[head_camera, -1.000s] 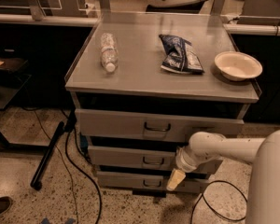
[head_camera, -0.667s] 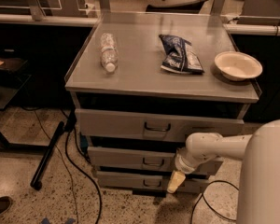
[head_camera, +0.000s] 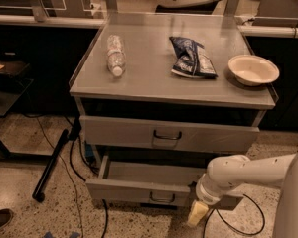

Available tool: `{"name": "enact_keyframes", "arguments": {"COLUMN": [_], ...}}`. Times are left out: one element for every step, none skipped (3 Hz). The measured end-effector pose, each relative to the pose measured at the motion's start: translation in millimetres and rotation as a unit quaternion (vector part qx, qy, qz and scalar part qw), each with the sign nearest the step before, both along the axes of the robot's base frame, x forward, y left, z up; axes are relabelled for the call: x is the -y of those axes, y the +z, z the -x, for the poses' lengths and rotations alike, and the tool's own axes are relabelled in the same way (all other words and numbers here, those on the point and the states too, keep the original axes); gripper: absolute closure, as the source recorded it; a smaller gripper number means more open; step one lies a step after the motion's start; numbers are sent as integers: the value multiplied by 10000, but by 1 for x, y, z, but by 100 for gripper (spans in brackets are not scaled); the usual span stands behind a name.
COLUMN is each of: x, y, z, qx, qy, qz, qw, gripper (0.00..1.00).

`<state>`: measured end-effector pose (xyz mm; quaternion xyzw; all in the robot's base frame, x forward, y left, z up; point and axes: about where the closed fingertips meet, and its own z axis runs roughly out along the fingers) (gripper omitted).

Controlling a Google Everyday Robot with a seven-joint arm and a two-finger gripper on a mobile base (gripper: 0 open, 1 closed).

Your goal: Open middle drawer

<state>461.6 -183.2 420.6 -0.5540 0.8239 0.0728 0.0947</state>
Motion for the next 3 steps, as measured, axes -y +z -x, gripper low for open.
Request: {"name": "enact_keyframes", "arguments": {"x": [0, 17, 18], "y": [-3, -24, -22], "z": [1, 37, 41], "qx": [-26, -414, -448], "qy": [55, -41, -63], "qz": [-36, 53, 50], "qw": [10000, 9991, 9990], "gripper": [0, 0, 0]}}
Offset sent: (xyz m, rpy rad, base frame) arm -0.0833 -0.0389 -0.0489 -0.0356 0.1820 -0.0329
